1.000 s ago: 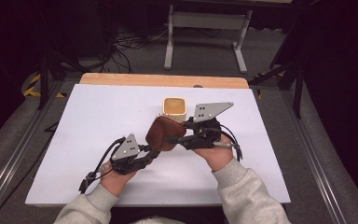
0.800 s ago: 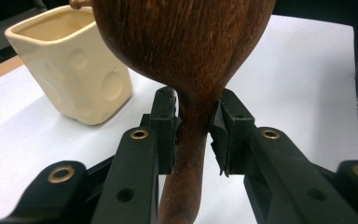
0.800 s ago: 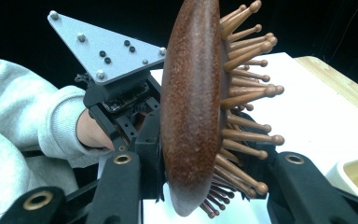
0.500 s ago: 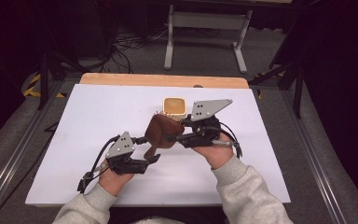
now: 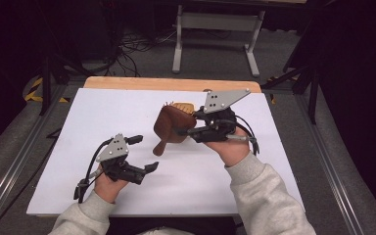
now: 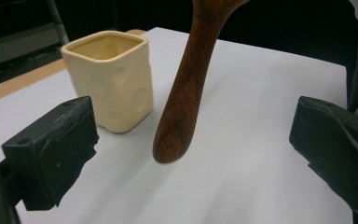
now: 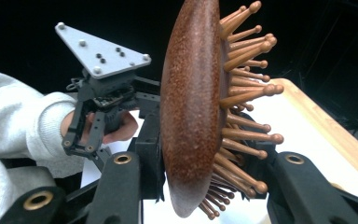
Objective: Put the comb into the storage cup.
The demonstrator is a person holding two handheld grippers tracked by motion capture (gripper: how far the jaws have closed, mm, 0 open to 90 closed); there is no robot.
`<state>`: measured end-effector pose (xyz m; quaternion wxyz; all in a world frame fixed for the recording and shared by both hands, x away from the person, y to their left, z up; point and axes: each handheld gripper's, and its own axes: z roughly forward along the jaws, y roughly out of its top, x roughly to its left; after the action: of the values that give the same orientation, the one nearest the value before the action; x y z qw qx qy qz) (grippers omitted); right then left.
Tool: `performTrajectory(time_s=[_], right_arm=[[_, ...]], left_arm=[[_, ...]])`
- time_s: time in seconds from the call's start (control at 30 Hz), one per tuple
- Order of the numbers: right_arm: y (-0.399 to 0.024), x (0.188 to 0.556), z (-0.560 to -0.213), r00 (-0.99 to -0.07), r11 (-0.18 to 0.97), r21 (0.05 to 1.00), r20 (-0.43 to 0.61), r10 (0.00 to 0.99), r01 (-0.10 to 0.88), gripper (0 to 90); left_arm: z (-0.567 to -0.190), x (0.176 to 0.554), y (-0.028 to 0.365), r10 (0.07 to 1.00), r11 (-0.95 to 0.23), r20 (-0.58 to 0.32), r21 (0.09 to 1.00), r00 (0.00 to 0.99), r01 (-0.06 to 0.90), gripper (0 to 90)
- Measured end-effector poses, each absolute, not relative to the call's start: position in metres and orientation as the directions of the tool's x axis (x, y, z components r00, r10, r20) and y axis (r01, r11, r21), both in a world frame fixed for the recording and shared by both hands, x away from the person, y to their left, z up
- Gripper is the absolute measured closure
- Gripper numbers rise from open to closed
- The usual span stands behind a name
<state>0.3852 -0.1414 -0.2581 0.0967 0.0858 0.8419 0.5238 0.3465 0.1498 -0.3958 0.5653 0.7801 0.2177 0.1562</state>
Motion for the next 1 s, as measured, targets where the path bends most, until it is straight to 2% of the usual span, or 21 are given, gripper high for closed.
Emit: performTrajectory(time_s=[0.53,1.0], right_arm=[[-0.140,0.408,-0.228,-0.942,0.451,0.892,-0.114,0.314,0.042,59.7],[-0.143,0.438,-0.216,-0.905,0.434,0.898,-0.123,0.406,0.073,59.6]], left_arm=[[-0.400,0.344,0.199,0.579,-0.199,-0.023,0.965,0.815,0.169,0.0],[-0.405,0.345,0.227,0.626,-0.217,-0.011,0.958,0.780,0.187,0.0]])
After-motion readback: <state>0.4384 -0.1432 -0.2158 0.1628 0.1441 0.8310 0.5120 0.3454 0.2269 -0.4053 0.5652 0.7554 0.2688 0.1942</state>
